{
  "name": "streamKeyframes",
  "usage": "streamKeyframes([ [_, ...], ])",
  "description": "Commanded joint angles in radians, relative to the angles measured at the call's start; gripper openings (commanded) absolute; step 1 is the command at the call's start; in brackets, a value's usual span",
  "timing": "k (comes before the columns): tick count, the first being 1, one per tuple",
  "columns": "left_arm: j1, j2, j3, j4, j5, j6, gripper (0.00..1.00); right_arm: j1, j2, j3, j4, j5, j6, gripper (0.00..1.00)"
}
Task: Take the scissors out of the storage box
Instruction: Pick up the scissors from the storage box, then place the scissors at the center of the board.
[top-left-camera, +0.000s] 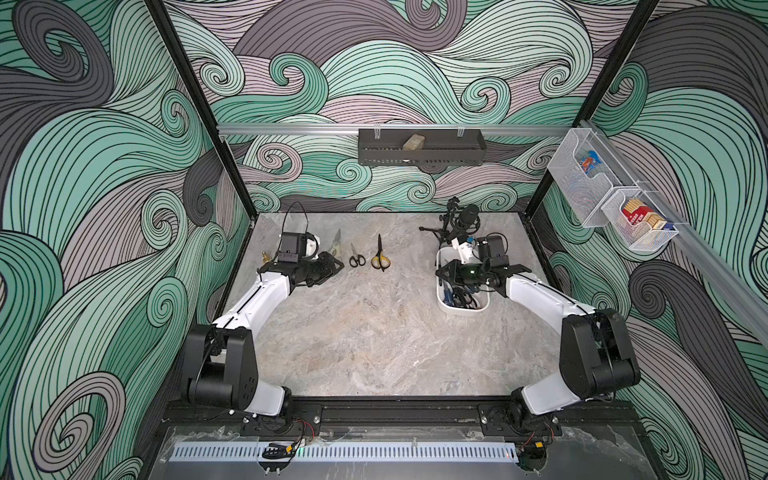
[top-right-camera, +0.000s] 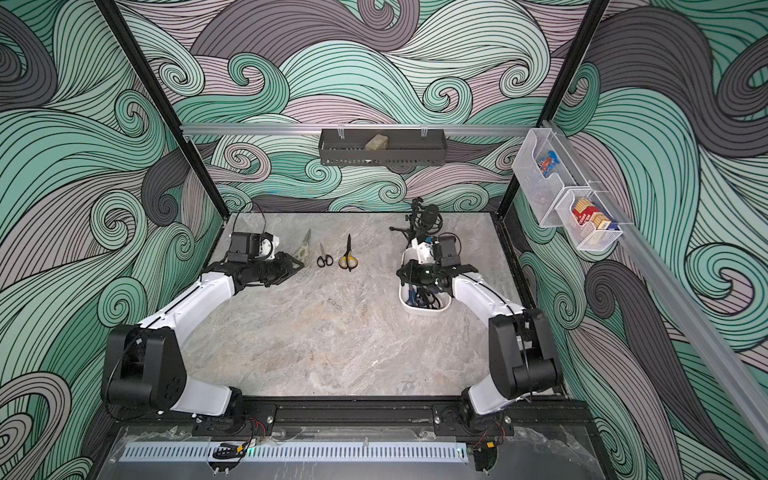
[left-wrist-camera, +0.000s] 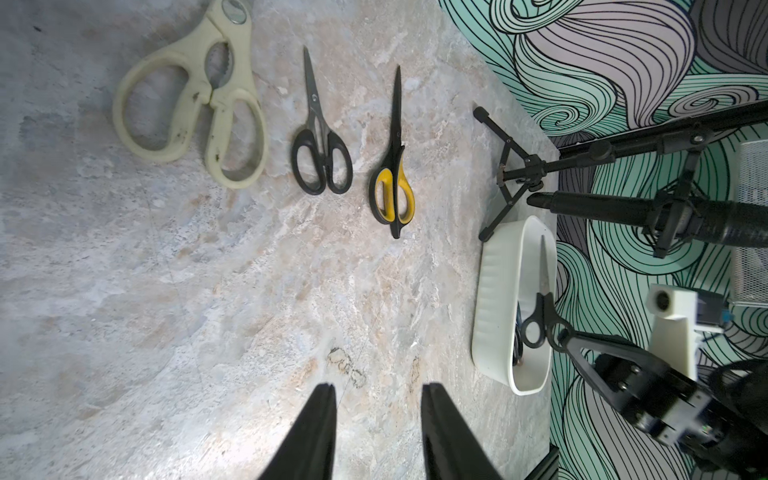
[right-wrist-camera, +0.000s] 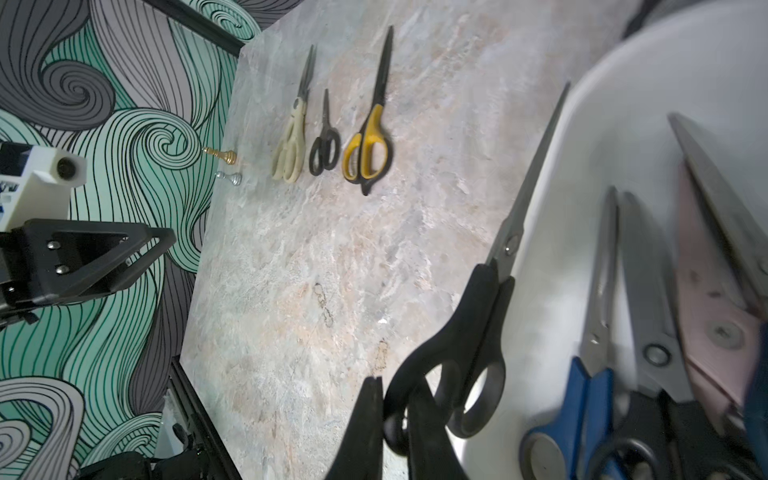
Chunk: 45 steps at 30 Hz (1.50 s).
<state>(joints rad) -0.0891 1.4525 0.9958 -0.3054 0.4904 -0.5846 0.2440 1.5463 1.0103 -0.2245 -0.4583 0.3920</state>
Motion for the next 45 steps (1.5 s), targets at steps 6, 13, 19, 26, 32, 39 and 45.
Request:
streamKeyframes([
  [6,0.05,-0.024,-0.027,0.007,0.035,0.018,0.37,0.15,0.113,0.176,-0.136,0.215,-0.031,0.0],
  [13,0.068,-0.058,-0.061,-0.021,0.059,0.026,0.37,0.198,0.276,0.309,-0.146,0.246,-0.017,0.0],
  [19,0.068,-0.106,-0.098,-0.035,0.088,0.026,0.37,0.207,0.406,0.422,-0.206,0.305,-0.04,0.0],
  [26,0.068,-0.173,-0.147,-0.092,0.056,0.057,0.37,0.227,0.55,0.583,-0.254,0.371,-0.07,0.0],
  [32,0.07,-0.184,-0.156,-0.117,0.036,0.069,0.37,0.25,0.658,0.707,-0.312,0.429,-0.105,0.0],
  [39,0.069,-0.177,-0.153,-0.104,0.036,0.055,0.37,0.266,0.714,0.738,-0.32,0.454,-0.118,0.0],
  [45,0.069,-0.174,-0.129,-0.119,0.024,0.061,0.37,0.266,0.747,0.752,-0.32,0.448,-0.107,0.04],
])
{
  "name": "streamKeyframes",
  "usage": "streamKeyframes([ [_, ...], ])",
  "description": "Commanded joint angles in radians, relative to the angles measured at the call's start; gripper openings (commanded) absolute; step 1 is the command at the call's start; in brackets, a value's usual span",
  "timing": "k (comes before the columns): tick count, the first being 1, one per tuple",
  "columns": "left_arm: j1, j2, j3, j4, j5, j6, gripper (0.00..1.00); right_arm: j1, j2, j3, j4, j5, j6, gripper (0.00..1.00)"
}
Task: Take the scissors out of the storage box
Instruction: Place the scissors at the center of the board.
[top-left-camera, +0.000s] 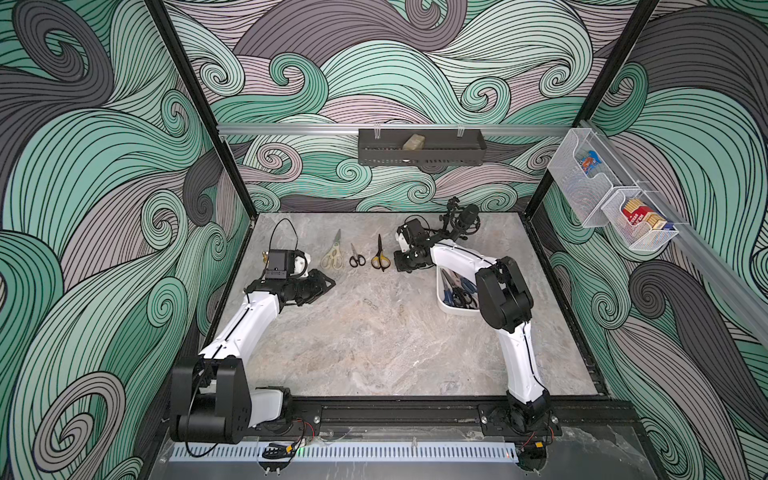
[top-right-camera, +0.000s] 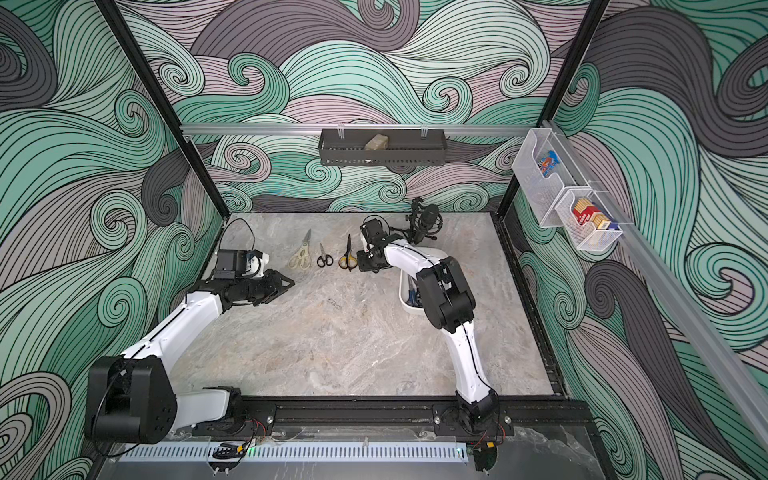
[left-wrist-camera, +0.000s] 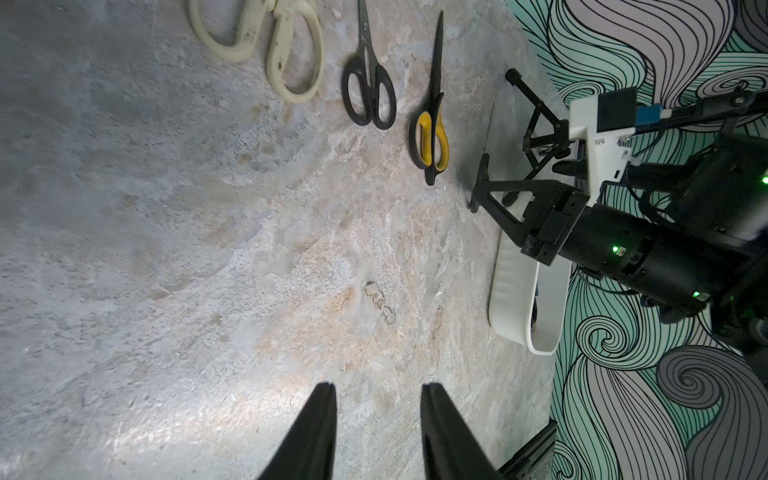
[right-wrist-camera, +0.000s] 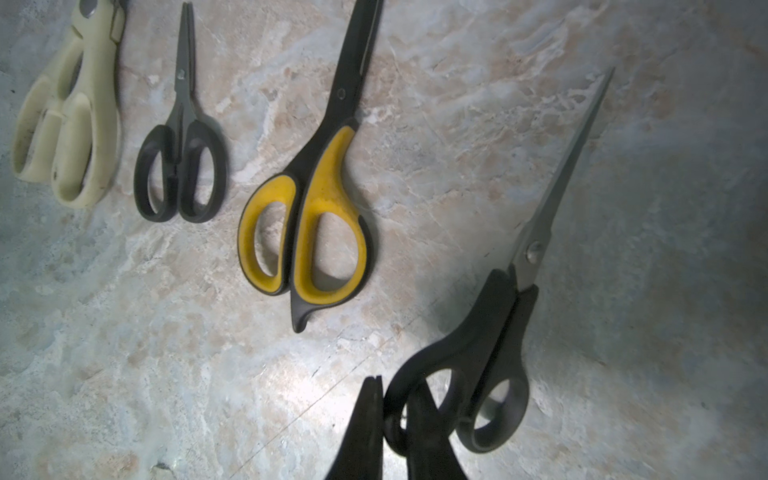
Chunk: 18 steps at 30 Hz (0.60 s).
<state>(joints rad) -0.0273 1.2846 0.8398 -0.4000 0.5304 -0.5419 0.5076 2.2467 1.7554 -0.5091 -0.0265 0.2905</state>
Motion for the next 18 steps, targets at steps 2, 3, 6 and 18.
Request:
streamKeyframes([
  [2,0.009,-0.015,0.028,-0.029,-0.025,0.024,0.37,0.005,0.053,0.009,-0.035,0.013,-0.004,0.06],
  [3,0.009,-0.019,0.028,-0.032,-0.03,0.027,0.37,0.003,0.054,0.009,-0.035,0.014,-0.004,0.07],
  [6,0.009,-0.024,0.022,-0.038,-0.035,0.031,0.37,0.004,0.053,0.005,-0.035,0.019,-0.01,0.1],
  [18,0.012,-0.021,0.058,-0.029,-0.027,0.021,0.38,0.004,0.046,0.096,-0.074,0.02,-0.04,0.45],
])
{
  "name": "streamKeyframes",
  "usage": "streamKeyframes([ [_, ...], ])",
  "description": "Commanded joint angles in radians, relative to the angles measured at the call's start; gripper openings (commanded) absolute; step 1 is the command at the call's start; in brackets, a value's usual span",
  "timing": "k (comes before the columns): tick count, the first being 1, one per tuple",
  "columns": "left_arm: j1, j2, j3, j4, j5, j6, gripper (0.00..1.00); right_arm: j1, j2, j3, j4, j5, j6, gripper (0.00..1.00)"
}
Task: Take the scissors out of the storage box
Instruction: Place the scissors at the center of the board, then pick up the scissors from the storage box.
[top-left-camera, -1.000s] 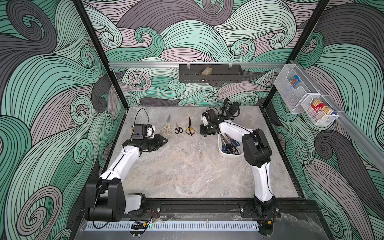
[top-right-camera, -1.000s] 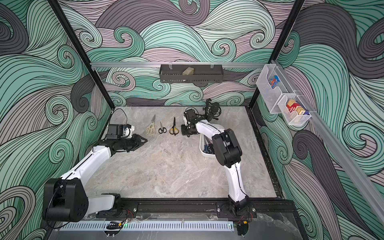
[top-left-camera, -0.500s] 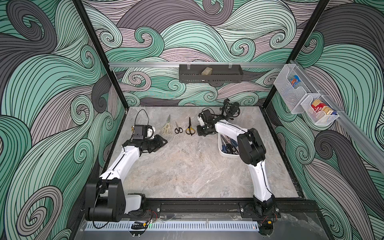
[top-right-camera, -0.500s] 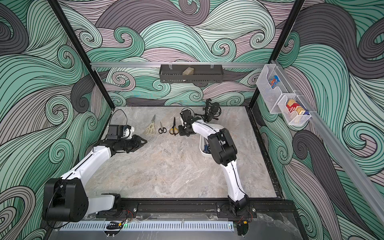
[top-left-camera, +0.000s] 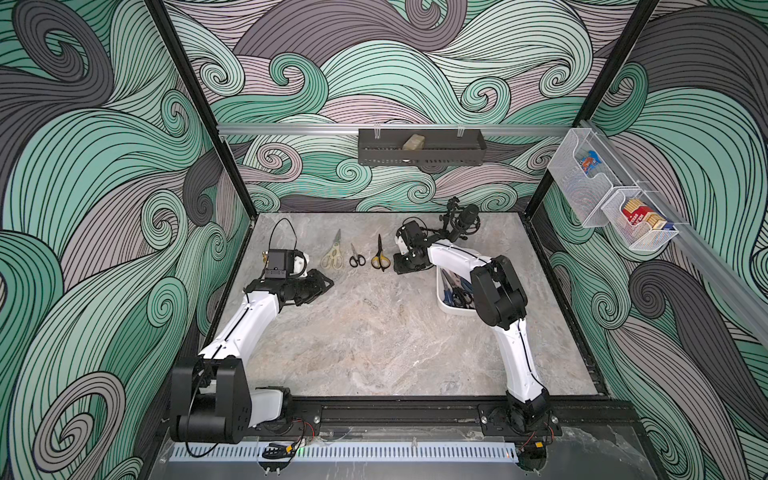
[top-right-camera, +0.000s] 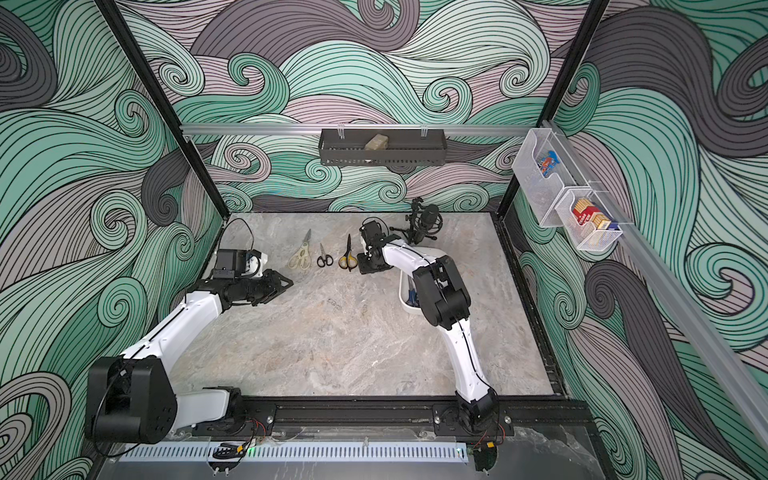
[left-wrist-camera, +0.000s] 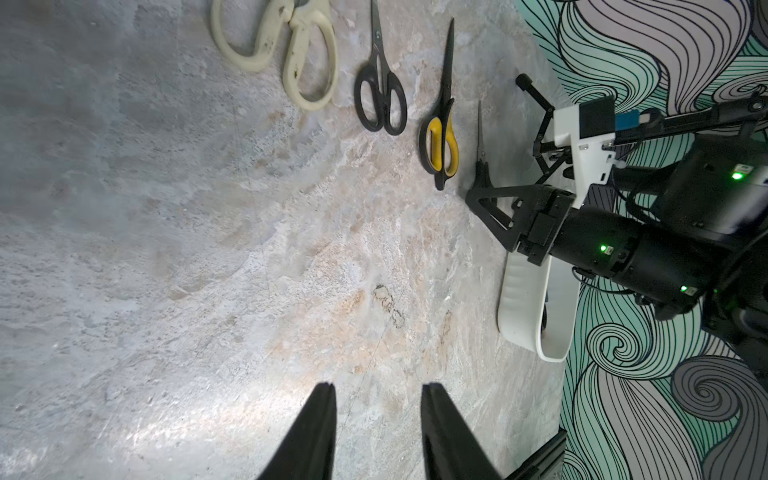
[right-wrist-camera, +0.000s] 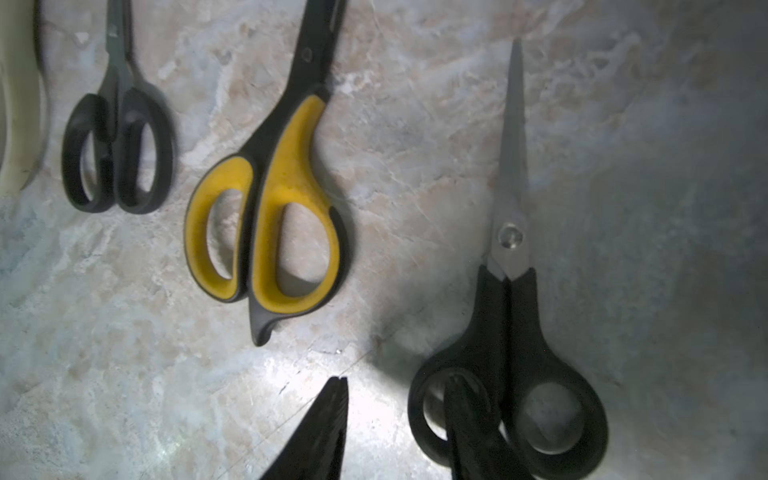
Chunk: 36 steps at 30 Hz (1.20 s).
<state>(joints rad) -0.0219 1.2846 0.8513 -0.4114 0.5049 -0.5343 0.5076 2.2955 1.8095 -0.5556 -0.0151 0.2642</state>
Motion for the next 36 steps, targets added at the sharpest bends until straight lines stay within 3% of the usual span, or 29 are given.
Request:
streamKeyframes([
  [1,0.006,-0.021,0.05,-0.018,0.0,0.016,0.37,0.005,-0.009,0.05,-0.031,0.011,-0.015,0.45],
  [12,0.005,-0.044,0.055,0.004,0.036,0.022,0.38,-0.015,-0.227,-0.011,-0.044,0.016,-0.023,0.51],
  [26,-0.059,-0.002,0.05,0.144,0.063,-0.061,0.38,-0.186,-0.636,-0.486,-0.043,-0.089,-0.008,0.52],
  [36,-0.181,0.05,0.036,0.206,0.029,-0.113,0.38,-0.331,-0.755,-0.724,-0.042,-0.086,-0.055,0.51],
])
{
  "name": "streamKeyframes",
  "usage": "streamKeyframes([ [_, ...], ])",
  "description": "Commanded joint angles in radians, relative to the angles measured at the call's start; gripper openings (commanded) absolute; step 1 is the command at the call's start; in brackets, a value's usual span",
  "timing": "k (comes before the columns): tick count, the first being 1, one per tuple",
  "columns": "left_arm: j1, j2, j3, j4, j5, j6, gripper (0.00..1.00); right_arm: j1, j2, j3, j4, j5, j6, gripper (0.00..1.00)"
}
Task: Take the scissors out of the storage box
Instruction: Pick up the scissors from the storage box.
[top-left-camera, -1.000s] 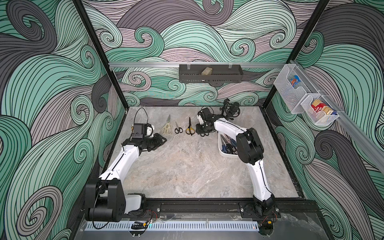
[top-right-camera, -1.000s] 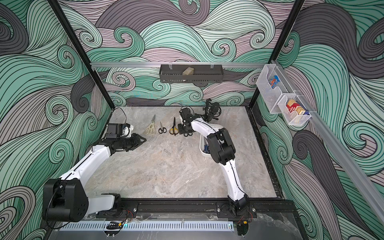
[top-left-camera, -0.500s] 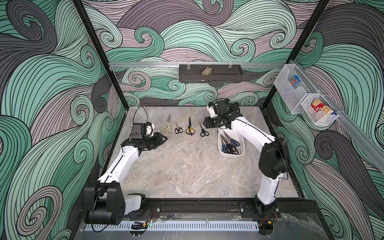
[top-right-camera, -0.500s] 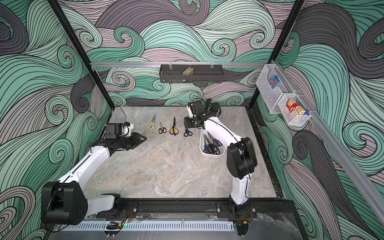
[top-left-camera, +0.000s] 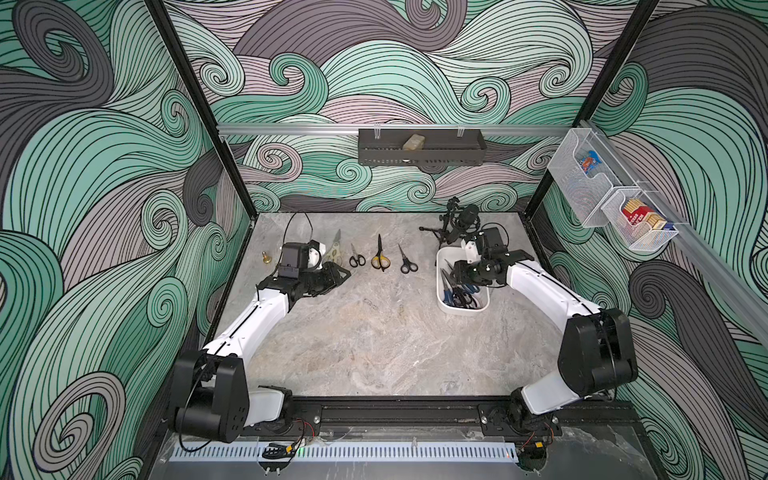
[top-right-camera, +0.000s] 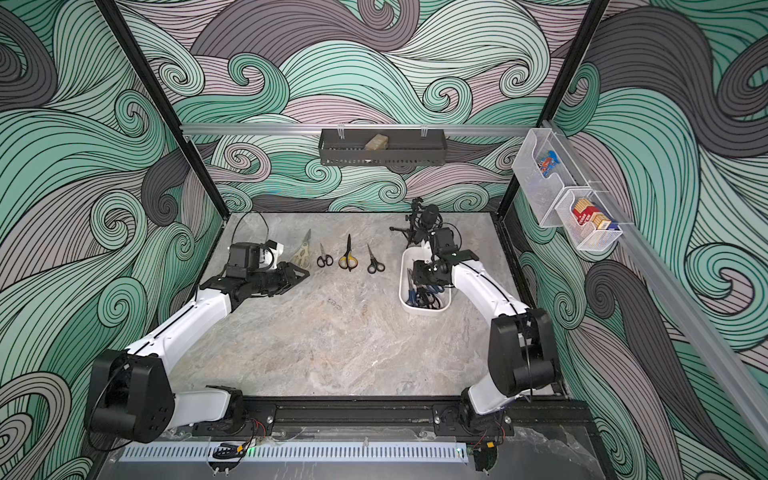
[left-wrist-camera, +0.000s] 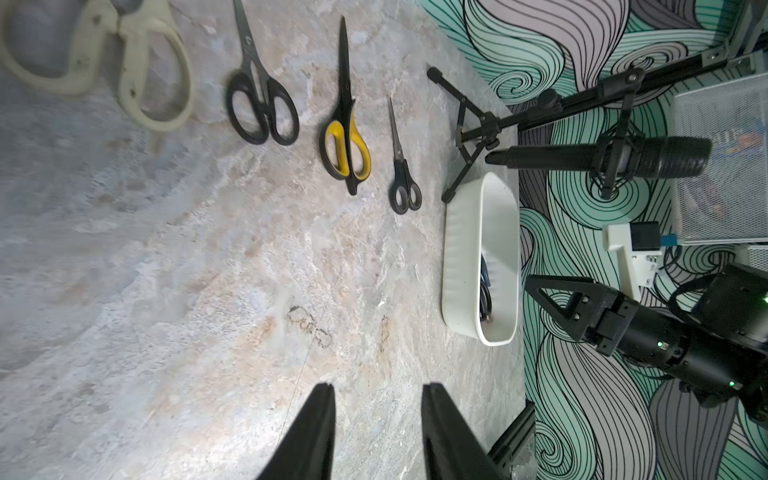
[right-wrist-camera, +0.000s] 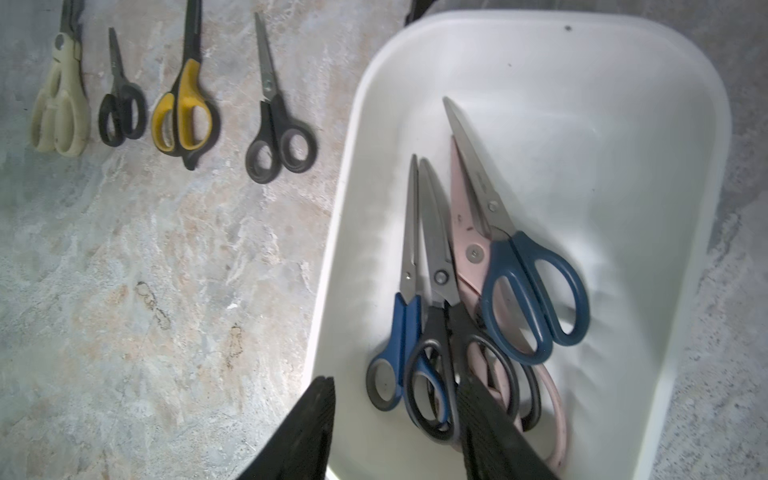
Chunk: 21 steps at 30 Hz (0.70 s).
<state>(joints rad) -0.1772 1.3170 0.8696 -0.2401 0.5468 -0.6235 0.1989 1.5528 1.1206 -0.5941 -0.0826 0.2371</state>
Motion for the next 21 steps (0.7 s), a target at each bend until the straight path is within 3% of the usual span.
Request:
streamKeyframes([
  [1,-0.038,0.022,0.016,0.041,-0.017,-0.028,0.38,-0.028,-0.01,-0.046,-0.004,-0.017,-0.037,0.51],
  [15,-0.072,0.099,0.074,0.015,-0.016,0.003,0.38,-0.065,0.103,-0.066,0.011,0.071,-0.009,0.5],
  [21,-0.072,0.143,0.088,0.004,-0.009,0.017,0.38,-0.073,0.115,-0.077,0.017,0.058,-0.004,0.4],
])
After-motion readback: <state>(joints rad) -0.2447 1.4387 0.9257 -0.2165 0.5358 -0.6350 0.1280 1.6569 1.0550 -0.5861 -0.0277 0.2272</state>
